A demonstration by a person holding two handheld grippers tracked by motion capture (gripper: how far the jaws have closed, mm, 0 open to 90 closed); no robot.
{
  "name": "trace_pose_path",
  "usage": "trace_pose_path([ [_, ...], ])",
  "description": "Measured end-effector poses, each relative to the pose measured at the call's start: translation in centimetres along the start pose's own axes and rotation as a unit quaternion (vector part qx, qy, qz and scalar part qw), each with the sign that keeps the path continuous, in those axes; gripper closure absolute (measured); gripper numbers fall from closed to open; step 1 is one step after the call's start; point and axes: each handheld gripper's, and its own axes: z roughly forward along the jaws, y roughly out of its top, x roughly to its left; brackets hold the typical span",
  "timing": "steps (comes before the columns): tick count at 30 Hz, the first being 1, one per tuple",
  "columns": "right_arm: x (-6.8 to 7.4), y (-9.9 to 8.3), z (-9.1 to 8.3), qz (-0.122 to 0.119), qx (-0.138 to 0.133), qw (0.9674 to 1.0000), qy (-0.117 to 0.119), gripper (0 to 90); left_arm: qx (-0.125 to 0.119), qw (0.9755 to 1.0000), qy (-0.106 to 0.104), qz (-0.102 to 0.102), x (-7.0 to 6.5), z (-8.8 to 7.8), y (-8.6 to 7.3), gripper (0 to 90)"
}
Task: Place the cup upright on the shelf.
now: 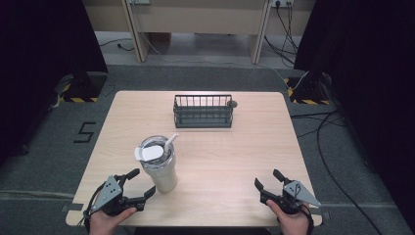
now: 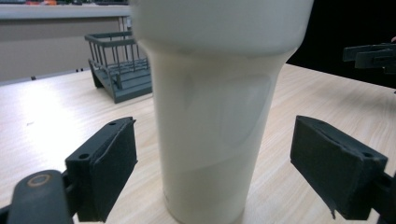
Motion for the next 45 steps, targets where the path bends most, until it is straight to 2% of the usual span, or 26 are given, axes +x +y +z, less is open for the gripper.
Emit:
trace_pose_path([
  [3, 0.0, 0.0, -0.1, 0.001, 0.0, 1.0, -0.003, 20.0, -0.004, 1.0, -0.001, 0.002, 0.0, 0.2, 0.2, 13.8],
  [6, 0.0, 0.1, -0.1, -0.002, -0.001, 1.0, -0.008, 19.2, -0.001, 1.0, -0.005, -0.006, 0.1, 0.4, 0.2, 13.8],
  [16, 0.1, 0.0, 0.2, 0.003, 0.004, 0.9999, -0.011, 18.5, 0.01, 0.9999, -0.012, 0.001, -0.2, 1.9, 0.3, 13.7],
  [23, 0.0, 0.0, 0.3, 0.005, 0.01, 0.9999, -0.011, 18.3, 0.003, 0.9999, -0.01, -0.004, 0.1, 3.3, 1.0, 12.7],
  [27, 0.0, -0.1, 0.4, 0.007, 0.015, 0.9998, -0.008, 18.3, -0.004, 0.9998, -0.017, -0.013, 0.3, 4.4, 1.2, 9.3],
  [34, 0.0, -0.3, 0.7, 0.009, 0.021, 0.9997, -0.006, 18.3, -0.007, 0.9995, -0.018, -0.024, 0.2, 5.6, 1.6, 2.9],
  [41, 0.1, -0.4, 0.7, 0.014, 0.025, 0.9996, -0.005, 18.4, -0.014, 0.9993, -0.015, -0.03, 0.3, 6.2, 1.5, 5.8],
  [45, 0.0, -0.5, 0.8, 0.016, 0.028, 0.9995, -0.006, 18.5, -0.02, 0.9996, -0.01, -0.018, 0.2, 6.1, 1.3, 7.5],
])
